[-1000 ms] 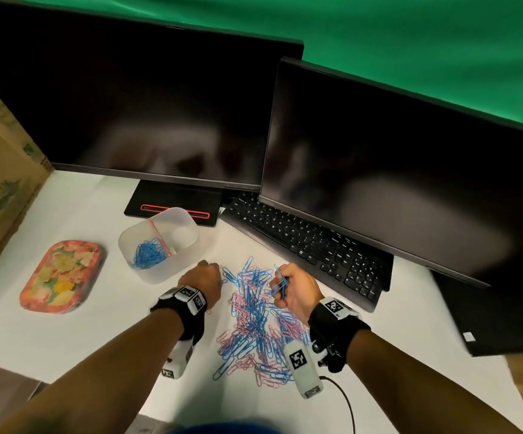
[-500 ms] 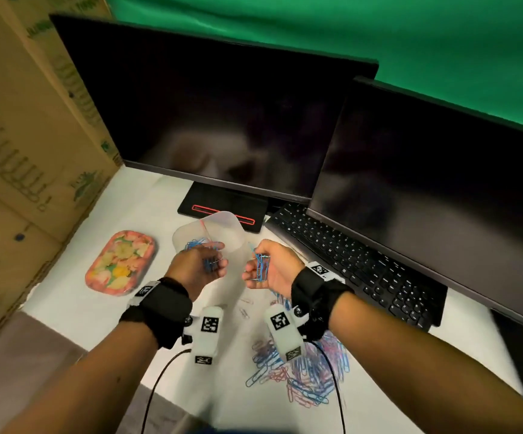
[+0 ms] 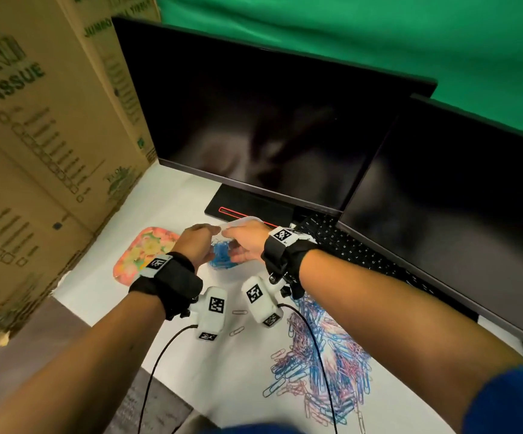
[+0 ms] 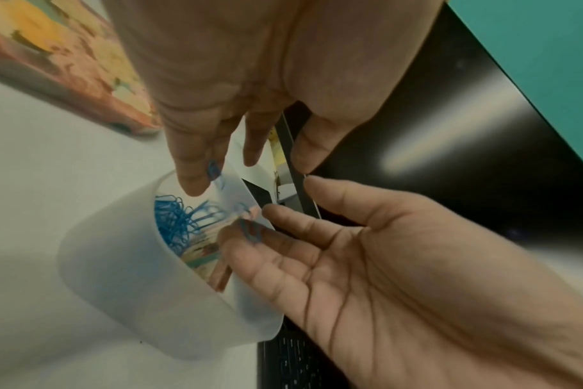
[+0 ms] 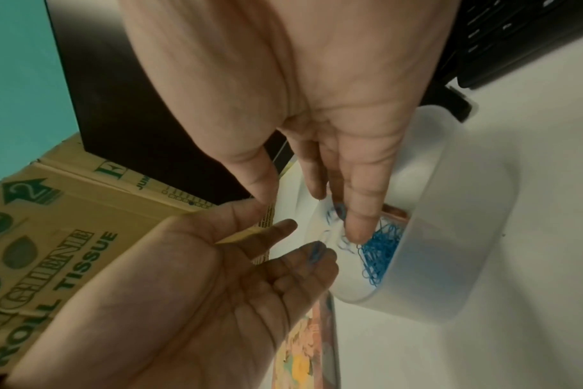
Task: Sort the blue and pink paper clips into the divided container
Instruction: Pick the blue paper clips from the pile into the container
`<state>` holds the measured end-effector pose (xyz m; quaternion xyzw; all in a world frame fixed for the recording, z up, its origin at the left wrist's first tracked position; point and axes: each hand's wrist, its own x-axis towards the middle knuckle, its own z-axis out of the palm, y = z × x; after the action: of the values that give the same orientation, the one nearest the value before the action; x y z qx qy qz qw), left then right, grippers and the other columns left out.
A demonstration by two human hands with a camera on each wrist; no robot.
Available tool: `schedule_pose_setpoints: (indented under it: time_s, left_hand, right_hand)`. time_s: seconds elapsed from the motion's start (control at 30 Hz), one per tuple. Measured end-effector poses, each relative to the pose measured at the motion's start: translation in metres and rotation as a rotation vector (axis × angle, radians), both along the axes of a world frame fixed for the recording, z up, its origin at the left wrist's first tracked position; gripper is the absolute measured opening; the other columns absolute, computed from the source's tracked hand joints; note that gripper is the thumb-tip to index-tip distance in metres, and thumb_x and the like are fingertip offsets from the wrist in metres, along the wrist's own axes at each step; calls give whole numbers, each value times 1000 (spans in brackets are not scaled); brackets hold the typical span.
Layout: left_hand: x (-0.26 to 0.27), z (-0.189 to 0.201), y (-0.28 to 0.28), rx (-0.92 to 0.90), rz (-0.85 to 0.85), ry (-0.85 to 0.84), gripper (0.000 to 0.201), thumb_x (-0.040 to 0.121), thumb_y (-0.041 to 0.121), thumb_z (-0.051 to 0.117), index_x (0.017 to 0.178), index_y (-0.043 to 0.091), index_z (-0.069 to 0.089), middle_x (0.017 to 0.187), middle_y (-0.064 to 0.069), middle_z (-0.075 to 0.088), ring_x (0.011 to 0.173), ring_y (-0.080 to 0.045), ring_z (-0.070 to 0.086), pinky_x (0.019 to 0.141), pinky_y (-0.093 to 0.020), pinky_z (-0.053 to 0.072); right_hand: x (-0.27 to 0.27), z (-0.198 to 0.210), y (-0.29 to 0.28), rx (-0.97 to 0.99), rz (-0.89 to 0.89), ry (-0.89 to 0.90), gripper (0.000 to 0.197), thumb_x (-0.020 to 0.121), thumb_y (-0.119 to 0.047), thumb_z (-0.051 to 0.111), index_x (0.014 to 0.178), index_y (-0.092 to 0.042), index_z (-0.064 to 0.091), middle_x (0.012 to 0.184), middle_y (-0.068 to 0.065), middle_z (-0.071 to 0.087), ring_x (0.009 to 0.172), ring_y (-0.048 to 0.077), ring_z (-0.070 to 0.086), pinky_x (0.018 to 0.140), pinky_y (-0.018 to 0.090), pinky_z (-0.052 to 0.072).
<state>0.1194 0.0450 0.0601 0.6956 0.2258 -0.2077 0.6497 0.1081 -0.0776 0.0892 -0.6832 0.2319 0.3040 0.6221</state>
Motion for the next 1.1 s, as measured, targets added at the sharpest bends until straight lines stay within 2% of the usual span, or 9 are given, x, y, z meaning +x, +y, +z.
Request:
schedule_pose_setpoints:
  time_s: [0.13,0.27,0.33,0.4,0.53,0.63,0.8,0.93,1.1]
  left_hand:
    - [-6,-5,-8,102,-79,-128,9,89,12,58,93,19,63,97,-8,59,89,-24,54,86,-38,49]
    - [-35,-16,-17,215,-341,-357,16,85,6,60,86,20,68,85,0,68,75,-13,60,70,-25,47]
    - [-56,-22,-26,283,-554,-450,17,84,8,64,78,23,66,79,4,68,70,-10,61,68,-19,47]
    - [-80,-31,-35,338,-781,-491,17,81,12,66,72,26,64,75,7,69,69,-10,63,70,-17,50]
    - [-126,-56,-45,480,-1221,-444,4,75,28,63,72,28,62,68,13,64,65,-5,59,68,-22,48]
    - [-149,-72,-51,636,-1418,-500,17,75,40,60,83,26,61,78,13,64,75,-8,59,70,-22,45]
    - [-161,-83,-62,681,-1561,-611,23,77,41,63,92,28,52,87,13,51,85,-15,55,68,-24,38]
    - [-163,-89,-58,671,-1648,-604,25,78,43,63,93,26,52,92,7,60,86,-19,57,72,-27,45]
    - [-159,-93,-54,651,-1564,-527,14,81,34,64,85,20,63,69,13,57,70,-9,55,67,-22,44]
  right_hand:
    - [-21,4,-24,-17,48,-53,38,100,-13,45,135,0,46,120,20,59,113,30,57,103,37,44]
    - [-66,-25,-67,-200,54,-235,12,86,-16,57,89,-14,69,83,15,64,63,21,58,62,34,51]
    - [-98,-43,-94,-347,99,-253,10,78,-24,61,73,-24,69,75,4,68,62,20,62,59,32,51]
    - [-132,-60,-118,-473,153,-270,19,82,-20,61,67,-31,66,77,-3,71,69,14,65,69,31,54]
    - [-190,-78,-144,-595,223,-279,21,89,-15,56,75,-29,65,73,-8,67,69,4,60,72,21,48]
    - [-218,-88,-151,-640,297,-278,18,87,-17,56,96,-21,71,92,-1,72,87,14,67,79,24,52]
    - [-256,-98,-142,-760,545,-466,29,84,-27,57,113,-23,61,108,-1,56,101,19,55,88,29,47]
    - [-287,-104,-141,-799,614,-519,30,81,-39,57,107,-24,53,108,-1,52,103,22,53,78,32,48]
    - [-313,-107,-145,-710,745,-391,22,88,-40,56,101,-22,60,102,-1,62,97,19,56,72,22,31]
